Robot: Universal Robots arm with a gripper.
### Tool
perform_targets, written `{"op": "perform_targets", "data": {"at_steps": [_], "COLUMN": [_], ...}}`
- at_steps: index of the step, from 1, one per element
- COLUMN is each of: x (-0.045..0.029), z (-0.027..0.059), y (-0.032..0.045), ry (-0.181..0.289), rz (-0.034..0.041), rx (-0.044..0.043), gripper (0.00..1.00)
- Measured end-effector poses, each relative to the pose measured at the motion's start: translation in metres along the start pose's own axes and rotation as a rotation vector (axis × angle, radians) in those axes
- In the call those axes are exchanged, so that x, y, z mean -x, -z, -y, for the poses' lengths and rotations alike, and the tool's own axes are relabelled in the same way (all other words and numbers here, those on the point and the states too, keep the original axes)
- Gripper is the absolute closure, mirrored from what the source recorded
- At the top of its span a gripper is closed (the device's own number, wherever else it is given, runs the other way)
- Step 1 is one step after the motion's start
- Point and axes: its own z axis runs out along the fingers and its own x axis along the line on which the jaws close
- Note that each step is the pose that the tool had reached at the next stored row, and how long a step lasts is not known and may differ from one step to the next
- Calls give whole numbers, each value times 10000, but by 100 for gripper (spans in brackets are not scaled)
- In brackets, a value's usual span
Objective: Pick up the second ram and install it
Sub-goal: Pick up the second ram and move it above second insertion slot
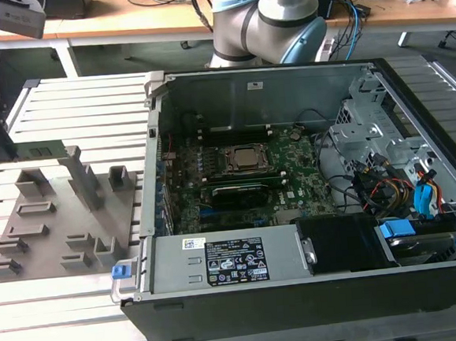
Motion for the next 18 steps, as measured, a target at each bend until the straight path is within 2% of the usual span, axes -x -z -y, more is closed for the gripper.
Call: {"op": "perform_targets", "data": {"at_steps": [8, 10, 18], "x": [11, 16, 24], "z": [146, 211, 319], "y": [1, 0, 1], "ry": [1, 0, 1], "rz": [-12, -14, -24], "rx": [1, -1, -1], "gripper": [86, 86, 86]}}
